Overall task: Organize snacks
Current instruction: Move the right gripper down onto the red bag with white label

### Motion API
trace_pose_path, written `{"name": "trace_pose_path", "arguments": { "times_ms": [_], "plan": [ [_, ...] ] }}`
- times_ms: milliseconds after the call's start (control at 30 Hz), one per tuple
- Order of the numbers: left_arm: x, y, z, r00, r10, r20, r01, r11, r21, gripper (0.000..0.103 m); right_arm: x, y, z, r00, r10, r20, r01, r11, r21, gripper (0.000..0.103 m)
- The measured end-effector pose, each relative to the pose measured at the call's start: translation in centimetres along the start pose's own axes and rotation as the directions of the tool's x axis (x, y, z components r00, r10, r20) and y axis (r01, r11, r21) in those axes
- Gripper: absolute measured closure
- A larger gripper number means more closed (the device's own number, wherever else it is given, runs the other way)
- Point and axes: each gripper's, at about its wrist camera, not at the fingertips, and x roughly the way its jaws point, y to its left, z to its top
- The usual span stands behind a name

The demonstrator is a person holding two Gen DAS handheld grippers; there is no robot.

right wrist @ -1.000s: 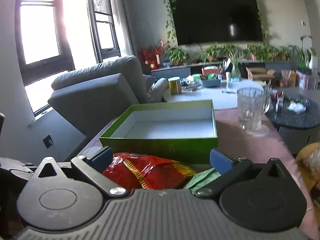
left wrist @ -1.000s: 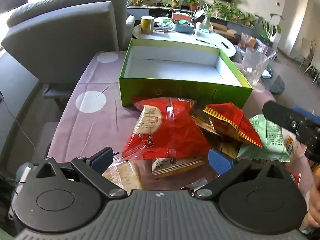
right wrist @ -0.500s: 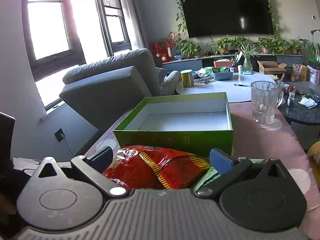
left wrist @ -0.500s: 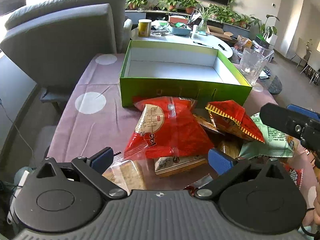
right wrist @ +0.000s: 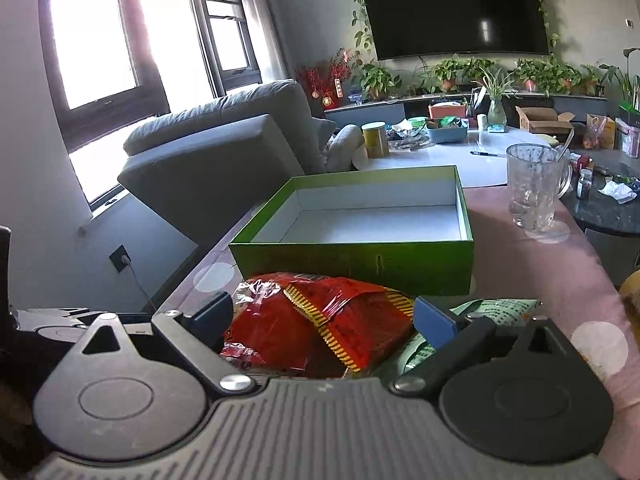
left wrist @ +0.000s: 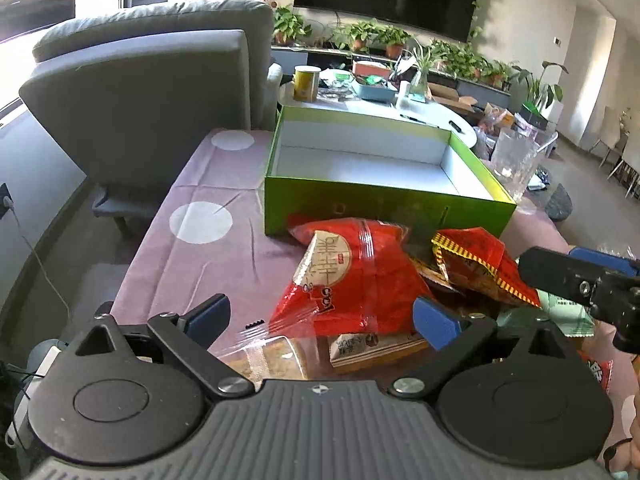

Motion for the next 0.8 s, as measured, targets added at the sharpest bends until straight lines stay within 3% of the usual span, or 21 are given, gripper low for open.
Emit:
{"name": "trace_pose_path", "arguments": {
  "times_ms": [367, 800],
  "plan": [
    [0.6, 0.4, -0.3, 0.999, 0.029, -0.030, -0.028, 0.998, 0.049, 0.005, 0.5, 0.5, -0.1, 0.999, 0.013, -0.039, -0.013, 1.000, -0.001, 0.042],
    [1.0, 1.7, -0.2, 0.999, 0.026, -0.035, -0.025, 0.999, 0.022, 0.005, 1.4, 1.1, 0.0, 0.997, 0.027, -0.079, -0.027, 1.000, 0.002, 0.042]
  ]
}}
